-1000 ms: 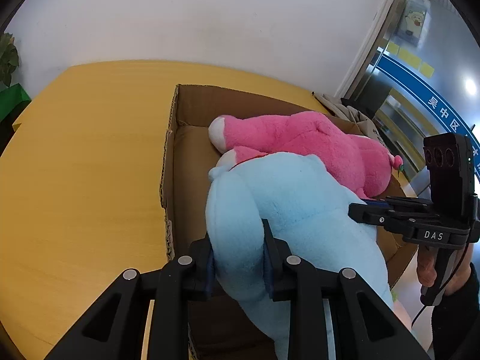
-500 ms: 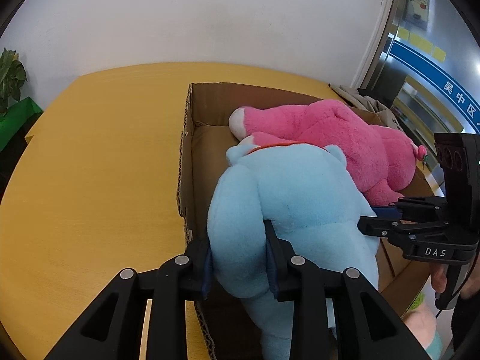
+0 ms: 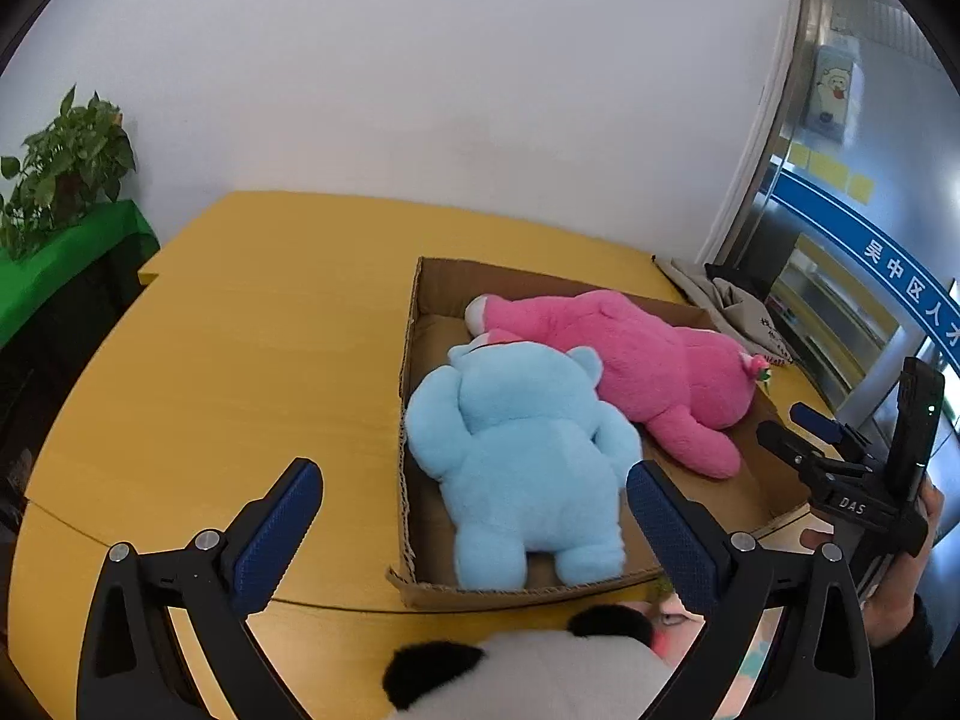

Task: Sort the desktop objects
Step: 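Open the right tool to release the light-blue bear and withdraw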

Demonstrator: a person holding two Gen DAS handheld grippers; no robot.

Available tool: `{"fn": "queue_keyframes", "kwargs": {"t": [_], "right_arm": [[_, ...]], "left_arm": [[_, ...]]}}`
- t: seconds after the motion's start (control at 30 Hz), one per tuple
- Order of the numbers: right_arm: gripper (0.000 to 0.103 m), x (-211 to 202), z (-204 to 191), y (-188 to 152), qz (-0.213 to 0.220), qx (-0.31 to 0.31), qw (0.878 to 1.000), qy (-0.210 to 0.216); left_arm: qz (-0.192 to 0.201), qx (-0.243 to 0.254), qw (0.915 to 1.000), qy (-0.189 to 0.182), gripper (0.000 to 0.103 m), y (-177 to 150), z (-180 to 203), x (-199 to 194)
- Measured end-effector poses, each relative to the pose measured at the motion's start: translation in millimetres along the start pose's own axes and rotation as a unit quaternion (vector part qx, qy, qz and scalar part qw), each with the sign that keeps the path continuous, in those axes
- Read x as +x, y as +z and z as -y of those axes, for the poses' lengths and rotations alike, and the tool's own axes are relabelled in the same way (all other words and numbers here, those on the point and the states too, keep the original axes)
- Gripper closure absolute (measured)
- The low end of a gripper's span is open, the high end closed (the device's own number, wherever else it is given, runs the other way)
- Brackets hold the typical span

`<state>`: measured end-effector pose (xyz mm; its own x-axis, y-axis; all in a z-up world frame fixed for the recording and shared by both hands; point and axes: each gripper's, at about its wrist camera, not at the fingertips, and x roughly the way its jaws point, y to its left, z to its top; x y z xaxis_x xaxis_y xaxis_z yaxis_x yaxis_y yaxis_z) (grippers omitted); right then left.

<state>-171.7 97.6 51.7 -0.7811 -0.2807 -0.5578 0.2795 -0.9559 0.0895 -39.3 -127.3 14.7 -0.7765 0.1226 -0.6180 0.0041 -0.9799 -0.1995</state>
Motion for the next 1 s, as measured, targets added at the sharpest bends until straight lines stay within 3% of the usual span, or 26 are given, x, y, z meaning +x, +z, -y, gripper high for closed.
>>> {"fn": "queue_keyframes", "kwargs": {"t": [0.2, 0.37, 0.47, 0.63, 1.0], "right_arm": [[0.000, -53.5, 15.0, -19.6, -0.004, -0.012, 0.999, -0.050], [0.000, -93.2, 16.2, -33.9, 0.006, -0.019, 0.996, -0.086], [0.000, -113.8, 14.0, -38.7, 0.012, -0.015, 0.997, -0.080], [0.000, -145.6, 10.5, -46.4, 0.021, -0.009, 0.997, -0.072], [0.000, -165.1, 16.0, -56.0, 0.018, -0.004, 0.997, -0.075]], "left_arm": [[0.023, 0.052, 0.9980, 0.027, 0.000, -40.7, 66.5, -46.6], [0.019, 0.042, 0.9987, 0.024, 0.000, -68.9, 93.1, -52.0], [0.017, 0.013, 0.9996, 0.015, 0.000, -78.5, 96.9, -56.7], [0.021, 0.028, 0.9993, 0.015, 0.000, -82.9, 112.6, -68.8], [0.020, 0.028, 0.9994, 0.010, 0.000, -94.4, 129.0, -76.0]]}}
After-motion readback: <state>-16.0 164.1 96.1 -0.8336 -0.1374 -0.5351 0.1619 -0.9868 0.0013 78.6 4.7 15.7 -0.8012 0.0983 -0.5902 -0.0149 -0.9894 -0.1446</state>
